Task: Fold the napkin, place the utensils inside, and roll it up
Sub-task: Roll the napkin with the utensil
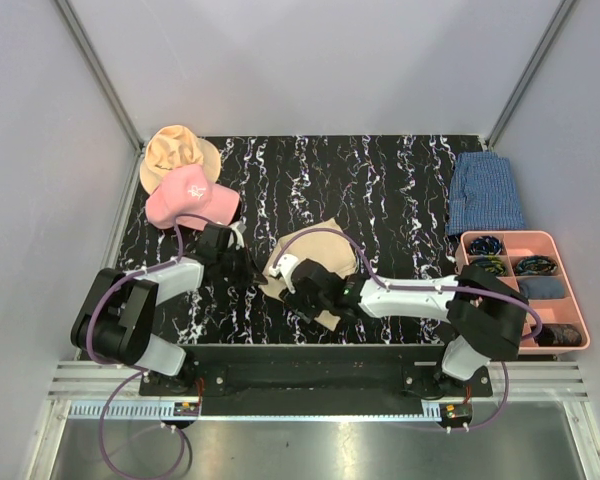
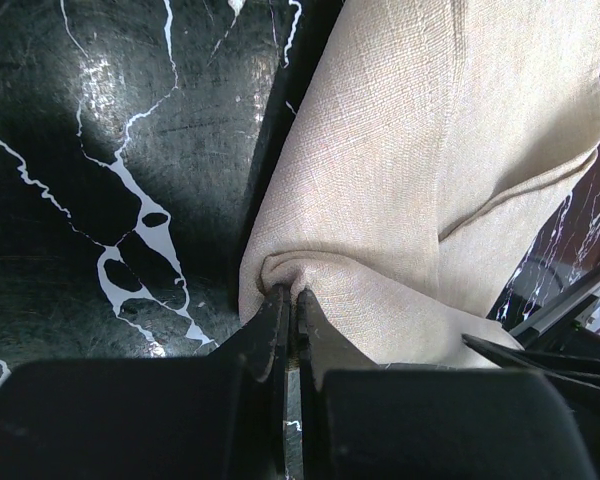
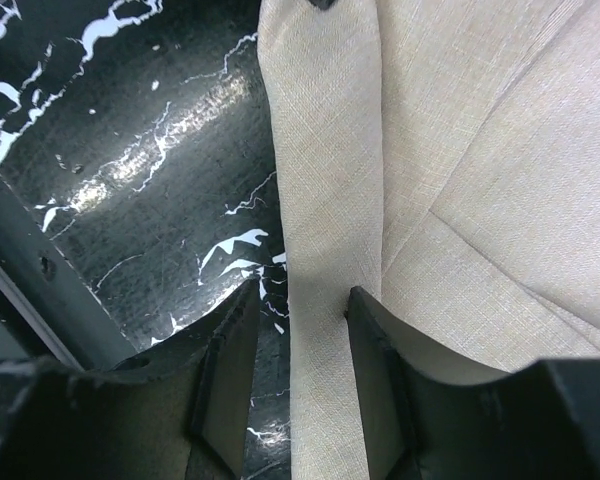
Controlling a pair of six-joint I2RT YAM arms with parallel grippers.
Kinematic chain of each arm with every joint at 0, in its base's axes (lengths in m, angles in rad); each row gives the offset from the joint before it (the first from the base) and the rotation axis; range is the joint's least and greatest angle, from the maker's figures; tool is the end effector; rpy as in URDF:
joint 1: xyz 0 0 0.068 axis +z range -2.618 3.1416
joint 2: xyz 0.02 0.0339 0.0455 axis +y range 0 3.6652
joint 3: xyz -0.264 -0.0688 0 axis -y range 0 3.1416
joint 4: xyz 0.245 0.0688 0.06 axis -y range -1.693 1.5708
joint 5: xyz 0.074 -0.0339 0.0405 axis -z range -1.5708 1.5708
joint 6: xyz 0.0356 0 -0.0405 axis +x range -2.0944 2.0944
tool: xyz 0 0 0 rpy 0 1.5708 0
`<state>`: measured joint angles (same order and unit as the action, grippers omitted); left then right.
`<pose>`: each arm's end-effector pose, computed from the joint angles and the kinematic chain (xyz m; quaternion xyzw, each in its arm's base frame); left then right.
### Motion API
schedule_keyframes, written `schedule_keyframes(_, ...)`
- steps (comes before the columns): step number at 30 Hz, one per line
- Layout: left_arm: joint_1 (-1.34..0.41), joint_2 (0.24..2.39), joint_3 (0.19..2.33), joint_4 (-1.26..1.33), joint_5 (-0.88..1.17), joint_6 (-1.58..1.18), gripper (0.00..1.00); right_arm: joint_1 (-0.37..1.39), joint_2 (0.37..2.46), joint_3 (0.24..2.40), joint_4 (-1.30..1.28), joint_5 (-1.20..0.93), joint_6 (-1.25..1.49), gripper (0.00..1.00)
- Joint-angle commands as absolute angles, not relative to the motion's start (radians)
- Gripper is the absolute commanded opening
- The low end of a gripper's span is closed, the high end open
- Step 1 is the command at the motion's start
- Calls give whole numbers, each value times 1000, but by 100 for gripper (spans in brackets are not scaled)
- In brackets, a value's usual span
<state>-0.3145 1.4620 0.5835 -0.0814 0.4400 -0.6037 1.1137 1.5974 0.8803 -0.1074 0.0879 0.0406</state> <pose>0.2376 -0.0932 0.1386 -0.0692 0.9305 -0.3166 0.1709 0.1464 0.2906 0.1812 -0.4618 0.8077 0.1644 0.3275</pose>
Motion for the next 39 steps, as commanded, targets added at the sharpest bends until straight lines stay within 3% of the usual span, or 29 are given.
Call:
schedule_keyframes(1, -314, 1482, 609, -127, 436, -583, 0, 1123, 1621, 902, -64, 100, 24, 49)
schedule_keyframes(15, -313, 1476, 620, -132, 448, -577, 0, 1134, 1752, 900, -92, 178, 58, 49)
schedule_keyframes(18, -313, 1471, 626, -130, 454, -571, 0, 1132, 1784, 920, -152, 212, 89, 41)
schedule_keyframes(20, -311, 1457, 630, -130, 454, -569, 2, 1132, 1792, 930, -187, 183, 101, 30)
schedule_keyframes(21, -305, 1450, 635, -127, 454, -569, 19, 1132, 1796, 930, -196, 161, 116, 27)
schedule_keyframes(23, -295, 1414, 638, -129, 442, -569, 37, 1131, 1789, 925, -209, 80, 129, 20)
schedule_keyframes(24, -278, 1398, 640, -135, 436, -569, 54, 1131, 1773, 922, -210, 49, 139, 18)
schedule_keyframes(28, -250, 1298, 637, -172, 367, -565, 77, 1121, 1729, 928, -215, -122, 172, 10)
schedule_keyframes(33, -245, 1209, 572, -181, 273, -568, 81, 1048, 1726, 951, -201, -322, 192, 5)
schedule_keyframes(39, -245, 1100, 464, -106, 319, -566, 81, 937, 1767, 963, -163, -541, 216, 4)
